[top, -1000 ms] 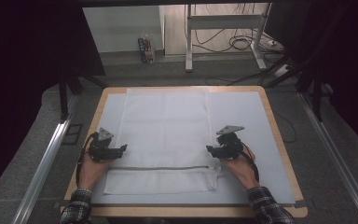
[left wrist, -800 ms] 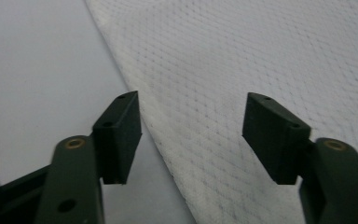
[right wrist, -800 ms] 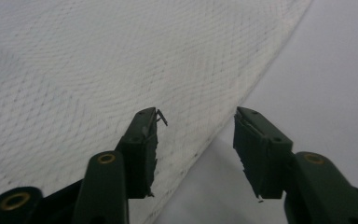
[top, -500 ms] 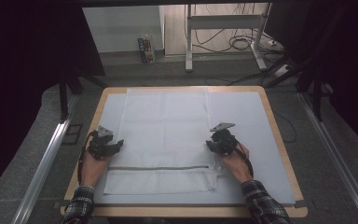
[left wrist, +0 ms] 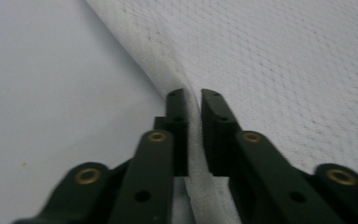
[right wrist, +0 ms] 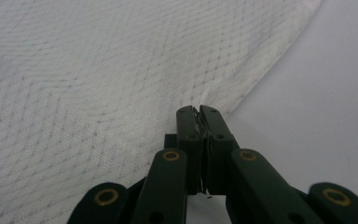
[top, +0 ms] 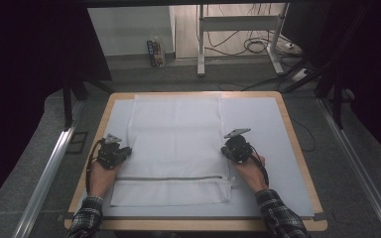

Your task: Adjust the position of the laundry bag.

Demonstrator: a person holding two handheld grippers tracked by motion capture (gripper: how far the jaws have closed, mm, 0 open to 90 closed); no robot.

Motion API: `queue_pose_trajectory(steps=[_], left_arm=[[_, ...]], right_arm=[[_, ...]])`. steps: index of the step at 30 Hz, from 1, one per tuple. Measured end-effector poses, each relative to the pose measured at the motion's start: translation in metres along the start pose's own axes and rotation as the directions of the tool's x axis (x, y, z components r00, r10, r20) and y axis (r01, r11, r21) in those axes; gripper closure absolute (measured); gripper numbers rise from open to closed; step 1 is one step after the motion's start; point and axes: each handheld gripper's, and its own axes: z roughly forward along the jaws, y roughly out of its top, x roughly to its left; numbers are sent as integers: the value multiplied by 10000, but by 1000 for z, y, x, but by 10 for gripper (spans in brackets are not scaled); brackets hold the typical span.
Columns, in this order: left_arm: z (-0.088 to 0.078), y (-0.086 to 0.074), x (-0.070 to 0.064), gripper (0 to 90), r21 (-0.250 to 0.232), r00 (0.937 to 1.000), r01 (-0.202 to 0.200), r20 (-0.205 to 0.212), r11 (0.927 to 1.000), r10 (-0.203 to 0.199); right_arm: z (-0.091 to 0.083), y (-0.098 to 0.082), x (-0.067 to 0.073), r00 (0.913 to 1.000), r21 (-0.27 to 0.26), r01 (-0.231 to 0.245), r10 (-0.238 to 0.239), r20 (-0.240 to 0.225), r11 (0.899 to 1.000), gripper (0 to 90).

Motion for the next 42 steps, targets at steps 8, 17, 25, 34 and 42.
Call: queue_pose_trajectory(steps=[8,17,25,34,42], left_arm=[[-1,1,-2,880,-17,9997,-213,-70,9998,213],[-2,2,-6,874,27,9985,-530,123,9986,530],[-2,3,-16,869,118,9956,-878,349,9961,873],[-2,5,-33,865,304,9879,-1441,619,9891,1420],[-4,5,-50,863,397,9798,-1808,946,9827,1765]], right_arm=[[-1,-1,1,9995,-87,324,-324,44,9994,874],[-6,-3,-1,9983,-60,580,-579,71,9983,873],[-14,-10,-6,9980,-40,634,-634,-45,9980,873],[-28,-22,-14,9976,76,653,-651,-214,9978,874],[-43,-32,-19,9977,145,642,-638,-230,9978,874]])
